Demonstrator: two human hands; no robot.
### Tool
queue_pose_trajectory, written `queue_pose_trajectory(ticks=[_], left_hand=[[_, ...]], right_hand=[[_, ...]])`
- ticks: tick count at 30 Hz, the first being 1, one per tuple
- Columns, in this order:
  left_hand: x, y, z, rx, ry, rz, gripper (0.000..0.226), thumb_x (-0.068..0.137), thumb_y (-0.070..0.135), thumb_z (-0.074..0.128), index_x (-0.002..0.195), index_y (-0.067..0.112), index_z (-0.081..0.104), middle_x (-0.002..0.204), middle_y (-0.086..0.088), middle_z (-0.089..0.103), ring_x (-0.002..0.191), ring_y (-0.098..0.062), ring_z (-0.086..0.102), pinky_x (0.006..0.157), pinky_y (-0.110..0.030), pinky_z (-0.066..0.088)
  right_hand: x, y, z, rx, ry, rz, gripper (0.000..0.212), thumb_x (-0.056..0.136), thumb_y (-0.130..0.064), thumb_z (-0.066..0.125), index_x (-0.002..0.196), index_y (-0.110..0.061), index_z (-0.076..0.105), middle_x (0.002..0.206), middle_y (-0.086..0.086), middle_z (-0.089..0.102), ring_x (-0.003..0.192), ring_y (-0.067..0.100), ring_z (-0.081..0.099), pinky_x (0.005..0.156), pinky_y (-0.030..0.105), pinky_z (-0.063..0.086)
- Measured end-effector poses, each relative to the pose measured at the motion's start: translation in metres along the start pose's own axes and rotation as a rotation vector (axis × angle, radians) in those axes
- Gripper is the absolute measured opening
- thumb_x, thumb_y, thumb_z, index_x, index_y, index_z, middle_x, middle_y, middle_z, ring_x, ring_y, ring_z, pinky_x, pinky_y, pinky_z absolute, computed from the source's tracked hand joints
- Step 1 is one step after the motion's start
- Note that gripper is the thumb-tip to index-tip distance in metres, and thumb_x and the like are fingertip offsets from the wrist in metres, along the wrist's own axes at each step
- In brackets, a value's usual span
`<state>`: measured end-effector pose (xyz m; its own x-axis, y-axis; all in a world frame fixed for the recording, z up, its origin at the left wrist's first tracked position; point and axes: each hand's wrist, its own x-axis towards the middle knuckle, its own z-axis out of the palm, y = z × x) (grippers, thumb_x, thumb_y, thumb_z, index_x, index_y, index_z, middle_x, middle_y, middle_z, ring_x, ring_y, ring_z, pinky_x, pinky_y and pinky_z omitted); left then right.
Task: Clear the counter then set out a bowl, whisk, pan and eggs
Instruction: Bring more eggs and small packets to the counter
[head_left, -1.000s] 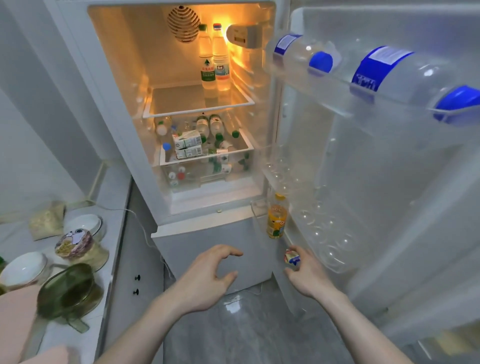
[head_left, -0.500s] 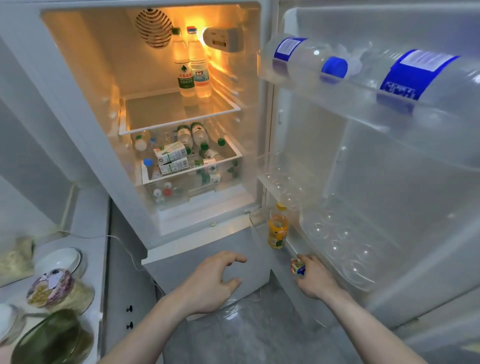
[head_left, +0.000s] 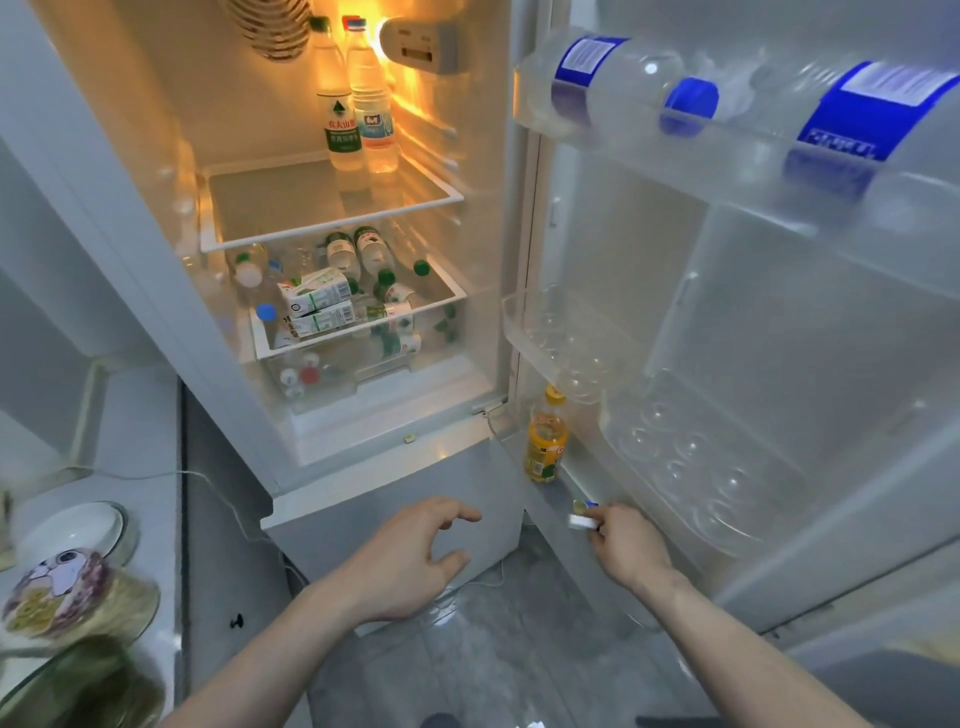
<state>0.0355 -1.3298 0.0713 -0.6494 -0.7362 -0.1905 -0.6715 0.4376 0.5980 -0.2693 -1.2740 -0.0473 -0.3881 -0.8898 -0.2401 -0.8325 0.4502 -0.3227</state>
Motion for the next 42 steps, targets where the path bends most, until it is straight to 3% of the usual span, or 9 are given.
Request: queue_pose_trajectory(ticks=[6, 13, 18, 23, 27, 30, 32, 37, 42], left_hand=[[0.004, -0.002, 0.0, -0.1, 0.004, -0.02, 0.038, 0.096, 0.038, 0.061, 0.133, 0.041, 0.055, 0.131, 0.026, 0.056, 0.114, 0.009, 0.054, 0.1, -0.022, 0.046], [0.013, 0.012, 0.01, -0.502, -0.01, -0.175, 0.032, 0.098, 0.046, 0.06, 0.126, 0.031, 0.06, 0.101, 0.007, 0.076, 0.083, -0.003, 0.071, 0.072, -0.019, 0.052], [0.009, 0.012, 0.014, -0.699, -0.009, -0.281, 0.021, 0.097, 0.037, 0.066, 0.113, 0.023, 0.068, 0.092, 0.002, 0.079, 0.076, -0.008, 0.07, 0.069, -0.03, 0.055], [0.002, 0.001, 0.015, -0.726, 0.067, -0.362, 0.019, 0.092, 0.02, 0.07, 0.111, 0.021, 0.067, 0.089, -0.005, 0.077, 0.073, -0.009, 0.071, 0.067, -0.031, 0.059], [-0.003, -0.018, 0.011, -0.712, 0.156, -0.394, 0.018, 0.093, 0.02, 0.069, 0.111, 0.021, 0.067, 0.086, -0.001, 0.076, 0.072, -0.009, 0.072, 0.066, -0.03, 0.056], [-0.008, -0.025, 0.007, -0.727, 0.173, -0.391, 0.018, 0.093, 0.021, 0.069, 0.111, 0.021, 0.067, 0.089, -0.002, 0.077, 0.073, -0.009, 0.071, 0.065, -0.03, 0.055], [-0.012, -0.027, 0.006, -0.739, 0.183, -0.386, 0.017, 0.093, 0.02, 0.069, 0.111, 0.021, 0.067, 0.089, -0.003, 0.077, 0.073, -0.009, 0.071, 0.065, -0.03, 0.055], [-0.018, -0.027, 0.004, -0.754, 0.209, -0.383, 0.017, 0.094, 0.019, 0.069, 0.11, 0.021, 0.067, 0.088, -0.002, 0.077, 0.072, -0.008, 0.07, 0.065, -0.029, 0.054], [-0.026, -0.028, 0.003, -0.743, 0.226, -0.383, 0.015, 0.094, 0.02, 0.068, 0.109, 0.022, 0.068, 0.09, -0.002, 0.076, 0.074, -0.008, 0.07, 0.067, -0.028, 0.054]], right_hand=[[-0.031, -0.023, -0.017, 0.339, 0.254, -0.086, 0.023, 0.095, -0.024, 0.067, 0.112, -0.038, 0.076, 0.106, -0.014, 0.069, 0.083, 0.01, 0.066, 0.075, 0.036, 0.055], [-0.083, -0.082, -0.023, 0.435, 0.225, -0.447, 0.032, 0.098, -0.021, 0.066, 0.123, -0.04, 0.071, 0.119, -0.026, 0.055, 0.085, 0.0, 0.061, 0.078, 0.005, 0.042], [-0.088, -0.096, -0.015, 0.394, 0.245, -0.474, 0.036, 0.098, -0.031, 0.065, 0.128, -0.051, 0.065, 0.11, -0.023, 0.048, 0.075, 0.005, 0.058, 0.071, 0.021, 0.05], [-0.08, -0.093, -0.014, 0.399, 0.215, -0.479, 0.043, 0.09, -0.037, 0.074, 0.13, -0.044, 0.063, 0.116, -0.024, 0.047, 0.083, 0.006, 0.06, 0.071, 0.021, 0.051], [-0.038, -0.058, -0.013, 0.451, 0.252, -0.218, 0.052, 0.085, -0.018, 0.077, 0.134, -0.029, 0.063, 0.124, -0.01, 0.054, 0.081, 0.008, 0.063, 0.079, 0.027, 0.051], [-0.01, -0.027, -0.007, 0.352, 0.143, 0.059, 0.048, 0.093, -0.022, 0.068, 0.141, -0.018, 0.059, 0.14, 0.006, 0.055, 0.108, 0.025, 0.067, 0.096, 0.032, 0.048], [-0.001, -0.015, -0.002, 0.235, 0.056, 0.077, 0.048, 0.096, -0.022, 0.063, 0.143, -0.013, 0.057, 0.145, 0.009, 0.053, 0.125, 0.029, 0.059, 0.103, 0.034, 0.045], [0.008, -0.004, 0.01, 0.036, -0.074, 0.058, 0.059, 0.089, -0.018, 0.068, 0.146, -0.018, 0.055, 0.146, 0.005, 0.055, 0.13, 0.028, 0.056, 0.103, 0.033, 0.046], [0.009, -0.004, 0.014, 0.038, 0.002, 0.042, 0.024, 0.094, -0.03, 0.066, 0.117, -0.028, 0.074, 0.121, 0.004, 0.068, 0.107, 0.03, 0.068, 0.087, 0.036, 0.054]])
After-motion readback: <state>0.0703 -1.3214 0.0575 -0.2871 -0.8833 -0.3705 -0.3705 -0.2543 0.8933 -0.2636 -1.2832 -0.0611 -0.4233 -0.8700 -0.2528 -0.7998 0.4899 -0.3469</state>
